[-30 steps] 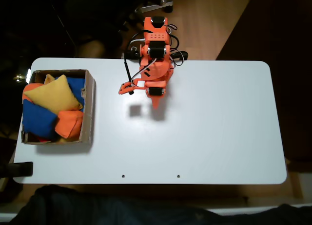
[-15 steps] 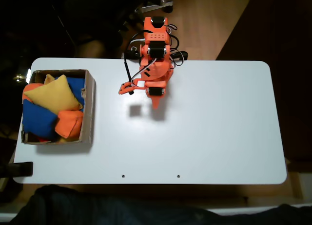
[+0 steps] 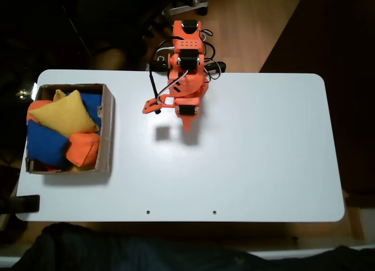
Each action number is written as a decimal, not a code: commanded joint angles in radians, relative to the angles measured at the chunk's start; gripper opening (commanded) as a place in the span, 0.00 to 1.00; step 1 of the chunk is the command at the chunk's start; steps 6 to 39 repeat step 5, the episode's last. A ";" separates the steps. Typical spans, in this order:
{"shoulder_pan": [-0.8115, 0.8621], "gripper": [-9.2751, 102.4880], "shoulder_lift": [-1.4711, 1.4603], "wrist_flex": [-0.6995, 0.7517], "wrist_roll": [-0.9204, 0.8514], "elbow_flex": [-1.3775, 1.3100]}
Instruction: Grasp a bag and put it in the box.
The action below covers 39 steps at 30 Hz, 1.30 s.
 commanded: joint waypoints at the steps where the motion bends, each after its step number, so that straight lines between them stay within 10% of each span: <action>1: 0.000 0.08 0.006 -0.009 0.003 0.002; 39: 0.000 0.08 0.006 -0.009 0.003 0.002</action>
